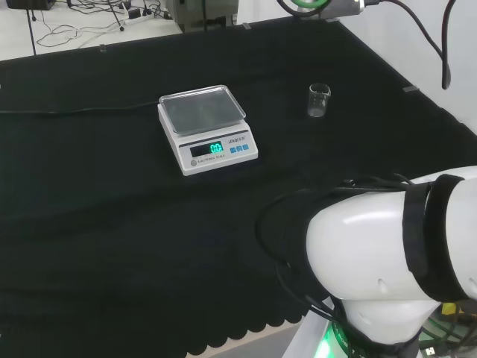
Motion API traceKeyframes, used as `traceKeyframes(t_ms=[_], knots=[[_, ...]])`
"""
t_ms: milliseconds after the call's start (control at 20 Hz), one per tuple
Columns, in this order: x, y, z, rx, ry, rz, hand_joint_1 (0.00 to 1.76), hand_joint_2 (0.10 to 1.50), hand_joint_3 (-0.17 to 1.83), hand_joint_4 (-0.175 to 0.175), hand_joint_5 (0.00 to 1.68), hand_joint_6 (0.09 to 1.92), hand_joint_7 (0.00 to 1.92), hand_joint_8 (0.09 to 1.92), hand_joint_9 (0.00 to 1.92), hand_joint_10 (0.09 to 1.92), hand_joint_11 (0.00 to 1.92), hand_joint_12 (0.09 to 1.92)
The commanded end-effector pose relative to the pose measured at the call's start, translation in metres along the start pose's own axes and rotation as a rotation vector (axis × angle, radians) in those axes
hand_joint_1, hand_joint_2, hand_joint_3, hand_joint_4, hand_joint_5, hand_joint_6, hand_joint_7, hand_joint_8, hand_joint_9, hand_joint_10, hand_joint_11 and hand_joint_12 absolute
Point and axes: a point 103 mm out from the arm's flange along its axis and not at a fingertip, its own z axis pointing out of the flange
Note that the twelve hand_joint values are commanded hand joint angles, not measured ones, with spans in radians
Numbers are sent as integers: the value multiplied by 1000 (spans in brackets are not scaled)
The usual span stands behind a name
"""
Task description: Pick up the beaker.
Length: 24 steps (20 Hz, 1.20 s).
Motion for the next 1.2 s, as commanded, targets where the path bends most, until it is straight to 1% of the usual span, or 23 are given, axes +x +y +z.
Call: traceKeyframes(t_ms=[50, 150, 250, 550, 700, 800, 900, 1050, 1200], knots=[[-3, 5, 2, 2, -11, 6, 610, 897, 94, 17, 506, 87, 312, 641, 363, 786, 0, 1458], [-7, 13, 4, 10, -16, 13, 616, 901, 100, 27, 504, 87, 310, 625, 369, 764, 0, 1471], [-12, 22, 9, 17, -17, 15, 618, 901, 103, 29, 504, 87, 311, 620, 371, 756, 0, 1473], [-27, 57, 30, 53, 21, -12, 621, 899, 110, 29, 509, 87, 315, 611, 373, 748, 0, 1473], [-36, 71, 41, 69, 37, -13, 622, 897, 114, 29, 510, 87, 318, 608, 374, 746, 1, 1473], [-43, 80, 48, 74, 40, -5, 623, 897, 116, 28, 512, 87, 321, 607, 374, 745, 0, 1472], [-50, 89, 56, 67, 31, 6, 625, 896, 118, 28, 513, 87, 323, 606, 375, 744, 1, 1472], [-64, 108, 69, 88, 47, 22, 626, 895, 121, 27, 515, 87, 325, 604, 376, 743, 1, 1472], [-76, 124, 85, 85, 53, 45, 633, 894, 124, 25, 518, 87, 327, 603, 377, 742, 1, 1471]])
